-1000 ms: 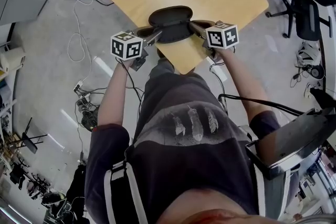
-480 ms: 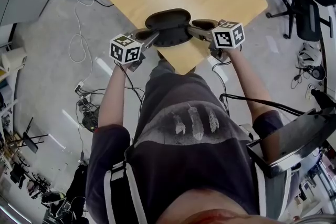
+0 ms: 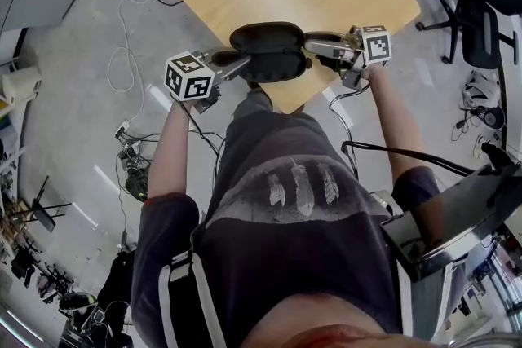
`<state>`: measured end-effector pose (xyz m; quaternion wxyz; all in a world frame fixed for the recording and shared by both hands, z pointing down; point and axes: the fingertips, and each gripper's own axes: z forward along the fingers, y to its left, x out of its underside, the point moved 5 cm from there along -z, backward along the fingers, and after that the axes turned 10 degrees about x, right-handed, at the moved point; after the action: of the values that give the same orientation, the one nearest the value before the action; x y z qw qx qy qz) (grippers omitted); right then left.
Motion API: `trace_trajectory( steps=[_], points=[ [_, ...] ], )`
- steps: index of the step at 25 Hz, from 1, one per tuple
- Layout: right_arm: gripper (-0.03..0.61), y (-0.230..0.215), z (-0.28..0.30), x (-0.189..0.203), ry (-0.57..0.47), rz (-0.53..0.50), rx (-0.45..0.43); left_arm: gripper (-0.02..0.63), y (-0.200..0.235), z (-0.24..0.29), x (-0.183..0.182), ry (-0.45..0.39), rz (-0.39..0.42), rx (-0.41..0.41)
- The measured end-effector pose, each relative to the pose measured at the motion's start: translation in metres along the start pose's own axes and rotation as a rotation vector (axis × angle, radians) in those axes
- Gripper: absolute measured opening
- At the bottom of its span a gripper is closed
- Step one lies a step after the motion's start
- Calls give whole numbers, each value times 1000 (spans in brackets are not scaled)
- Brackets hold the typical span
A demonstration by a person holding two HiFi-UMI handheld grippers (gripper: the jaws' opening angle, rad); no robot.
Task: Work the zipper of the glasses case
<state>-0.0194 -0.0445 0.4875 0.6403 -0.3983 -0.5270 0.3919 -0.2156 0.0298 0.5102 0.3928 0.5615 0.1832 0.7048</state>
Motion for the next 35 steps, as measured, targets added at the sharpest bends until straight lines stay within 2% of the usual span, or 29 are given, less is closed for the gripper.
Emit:
trace_trajectory(
  steps=[4,7,10,16,21,23,26,27,30,33,35],
  points=[
    [110,10,8,7,28,7,-97,31,-7,-6,-2,-26,-8,31],
    [109,13,16,10,32,3,-120,31,-9,-13,0,-38,-16,40],
    [62,18,17,11,43,-5,-130,32,-8,-14,2,-36,-29,36],
    [26,21,19,12,33,-10,-77,32,0,-14,6,-55,-59,-10],
    [11,19,19,15,36,-11,-47,34,8,-9,7,-44,-50,-69],
    [0,20,17,16,38,-6,-61,34,9,-8,7,-37,-40,-83],
    [-3,35,17,18,48,-7,-139,29,13,-15,11,-49,-42,-99],
    [-2,40,19,20,61,-25,-142,29,13,-20,12,-70,-51,-90],
    [-2,41,22,21,102,-92,-79,26,8,-27,9,-115,-56,-41],
    [-1,40,9,13,46,-82,-81,27,7,-26,11,-107,-44,-22],
    [0,39,1,6,14,-92,-42,28,8,-29,11,-93,-31,-22]
  ],
)
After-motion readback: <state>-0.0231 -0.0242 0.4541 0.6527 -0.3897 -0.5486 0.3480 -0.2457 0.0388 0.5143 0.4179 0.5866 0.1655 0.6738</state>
